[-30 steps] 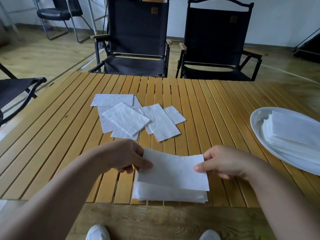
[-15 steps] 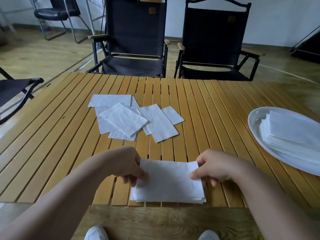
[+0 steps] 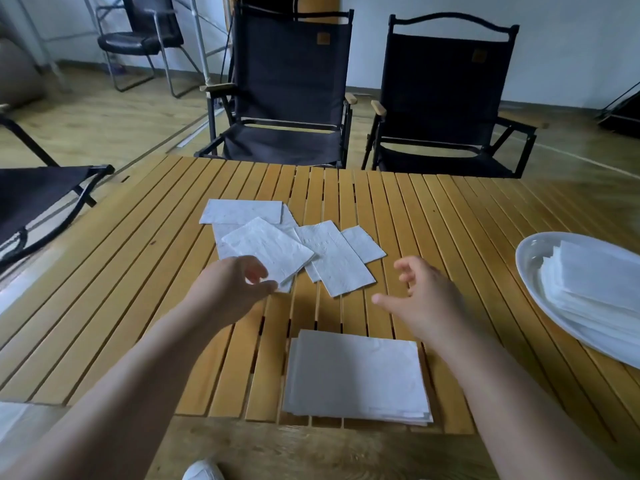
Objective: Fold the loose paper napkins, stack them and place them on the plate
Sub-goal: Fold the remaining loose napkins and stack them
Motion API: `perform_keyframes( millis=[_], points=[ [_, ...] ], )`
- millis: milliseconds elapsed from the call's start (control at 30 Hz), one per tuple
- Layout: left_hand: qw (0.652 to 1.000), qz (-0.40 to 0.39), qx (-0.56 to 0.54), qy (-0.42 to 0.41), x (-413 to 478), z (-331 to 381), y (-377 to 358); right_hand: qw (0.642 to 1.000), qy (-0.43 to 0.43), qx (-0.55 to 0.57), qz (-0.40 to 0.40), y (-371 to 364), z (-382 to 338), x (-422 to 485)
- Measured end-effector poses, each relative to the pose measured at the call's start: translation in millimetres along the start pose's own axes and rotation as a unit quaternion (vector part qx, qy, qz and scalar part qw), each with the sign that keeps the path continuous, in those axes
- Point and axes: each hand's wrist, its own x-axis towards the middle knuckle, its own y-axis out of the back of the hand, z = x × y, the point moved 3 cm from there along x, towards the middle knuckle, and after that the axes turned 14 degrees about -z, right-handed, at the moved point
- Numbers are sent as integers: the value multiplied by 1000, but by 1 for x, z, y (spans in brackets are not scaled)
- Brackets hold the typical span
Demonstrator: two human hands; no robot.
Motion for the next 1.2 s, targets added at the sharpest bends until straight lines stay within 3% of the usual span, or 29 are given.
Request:
perform_keyframes(
  millis=[100, 400, 733, 1200],
  points=[
    [999, 35, 7, -29, 9, -20, -3, 999, 41, -15, -5, -18, -15, 8],
    [991, -24, 88, -101, 27, -28, -19, 993, 64, -43, -94, -71, -40, 34],
    [994, -18, 77, -75, 18, -13, -20, 993, 42, -78, -78, -62, -27, 37],
    [987, -44, 52, -143, 18, 45, -45, 996, -55, -72, -14, -17, 17, 31]
  ],
)
